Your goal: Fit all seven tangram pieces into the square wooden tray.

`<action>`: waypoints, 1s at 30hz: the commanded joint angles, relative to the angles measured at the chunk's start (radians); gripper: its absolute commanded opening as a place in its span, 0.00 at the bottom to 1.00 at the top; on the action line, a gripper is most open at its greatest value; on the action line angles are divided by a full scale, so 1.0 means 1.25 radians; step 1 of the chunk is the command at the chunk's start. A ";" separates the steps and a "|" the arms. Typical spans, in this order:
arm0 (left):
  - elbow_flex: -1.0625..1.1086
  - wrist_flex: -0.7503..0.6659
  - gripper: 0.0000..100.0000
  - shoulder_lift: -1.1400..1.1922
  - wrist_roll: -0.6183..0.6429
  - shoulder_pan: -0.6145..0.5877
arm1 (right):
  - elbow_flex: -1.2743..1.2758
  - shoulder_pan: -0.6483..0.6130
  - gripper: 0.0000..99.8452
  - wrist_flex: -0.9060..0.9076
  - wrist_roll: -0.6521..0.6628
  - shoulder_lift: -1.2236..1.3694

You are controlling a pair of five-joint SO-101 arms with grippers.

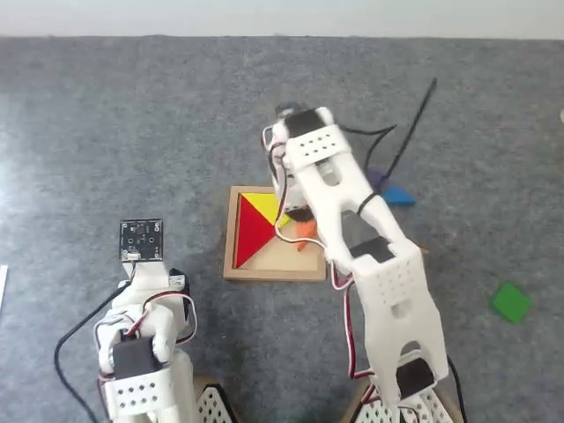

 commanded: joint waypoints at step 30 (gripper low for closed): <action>-0.009 0.002 0.08 -0.015 -0.001 0.001 | -0.081 0.052 0.01 0.052 0.026 -0.045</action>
